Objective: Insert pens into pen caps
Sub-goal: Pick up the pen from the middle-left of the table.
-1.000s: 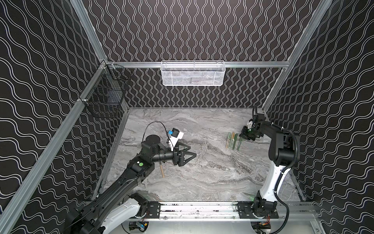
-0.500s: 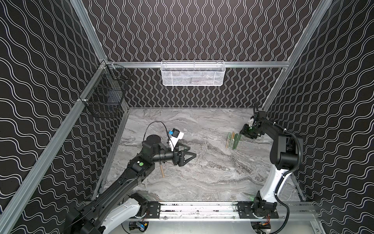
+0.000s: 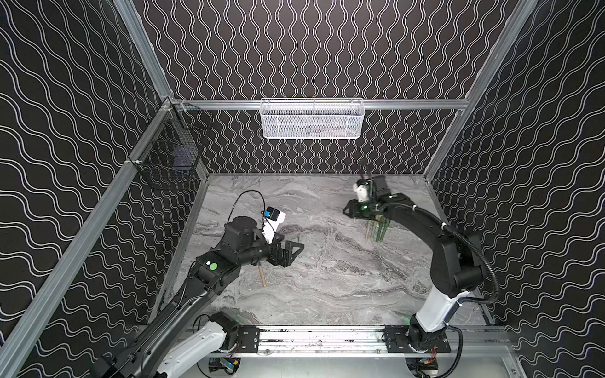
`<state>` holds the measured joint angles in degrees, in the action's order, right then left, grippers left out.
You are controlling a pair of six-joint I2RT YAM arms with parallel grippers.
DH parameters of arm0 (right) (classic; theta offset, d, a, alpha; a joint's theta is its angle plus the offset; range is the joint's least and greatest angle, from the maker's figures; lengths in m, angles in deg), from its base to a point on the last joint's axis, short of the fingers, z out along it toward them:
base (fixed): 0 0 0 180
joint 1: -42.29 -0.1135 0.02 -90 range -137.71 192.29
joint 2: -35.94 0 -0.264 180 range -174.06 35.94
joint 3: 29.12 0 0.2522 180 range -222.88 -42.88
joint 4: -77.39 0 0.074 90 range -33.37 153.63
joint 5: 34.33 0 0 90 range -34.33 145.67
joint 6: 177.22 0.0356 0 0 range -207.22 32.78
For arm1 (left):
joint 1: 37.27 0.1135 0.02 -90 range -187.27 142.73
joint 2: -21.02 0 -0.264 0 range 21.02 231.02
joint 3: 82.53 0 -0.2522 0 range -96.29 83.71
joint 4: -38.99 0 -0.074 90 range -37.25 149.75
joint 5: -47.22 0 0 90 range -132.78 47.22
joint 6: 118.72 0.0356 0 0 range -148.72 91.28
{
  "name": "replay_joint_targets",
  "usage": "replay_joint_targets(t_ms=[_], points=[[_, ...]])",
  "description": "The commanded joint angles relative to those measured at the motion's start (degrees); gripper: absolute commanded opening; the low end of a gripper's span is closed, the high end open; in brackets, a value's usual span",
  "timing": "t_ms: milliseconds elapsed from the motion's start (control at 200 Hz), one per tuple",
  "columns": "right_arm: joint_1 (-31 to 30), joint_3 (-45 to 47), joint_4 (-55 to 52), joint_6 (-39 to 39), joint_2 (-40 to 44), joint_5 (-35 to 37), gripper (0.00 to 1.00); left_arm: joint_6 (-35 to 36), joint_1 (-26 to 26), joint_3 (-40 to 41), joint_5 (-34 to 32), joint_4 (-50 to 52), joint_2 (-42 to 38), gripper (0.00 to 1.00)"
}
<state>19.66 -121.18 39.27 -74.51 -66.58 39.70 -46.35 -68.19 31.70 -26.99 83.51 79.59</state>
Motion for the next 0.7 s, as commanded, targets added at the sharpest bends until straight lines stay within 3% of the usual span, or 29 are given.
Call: replay_joint_targets(t_ms=[0, 60, 165, 340, 696], points=[[-6.33, 0.19, 5.33, 0.98, -1.21, -3.42, 0.54, -0.99, 1.66, -2.26, -18.46, 13.79, 1.22, 0.99], [-10.64, 0.19, 6.70, 1.20, -2.50, -3.49, 0.54, -3.94, 3.97, -2.66, -23.01, 16.86, 1.95, 0.99], [-18.22, 0.05, 9.65, 3.19, -4.91, -2.69, 0.54, -5.54, 10.58, -1.88, -22.14, 19.02, 3.57, 0.99], [-28.77, -4.15, 10.03, 6.03, -10.61, 1.52, 0.55, -7.78, 17.30, -4.05, -28.24, 23.28, 7.01, 0.99], [-39.18, -17.71, 3.55, 8.74, -23.64, 10.86, 0.55, -3.91, 35.20, -3.24, -16.45, 18.70, 10.02, 0.99]])
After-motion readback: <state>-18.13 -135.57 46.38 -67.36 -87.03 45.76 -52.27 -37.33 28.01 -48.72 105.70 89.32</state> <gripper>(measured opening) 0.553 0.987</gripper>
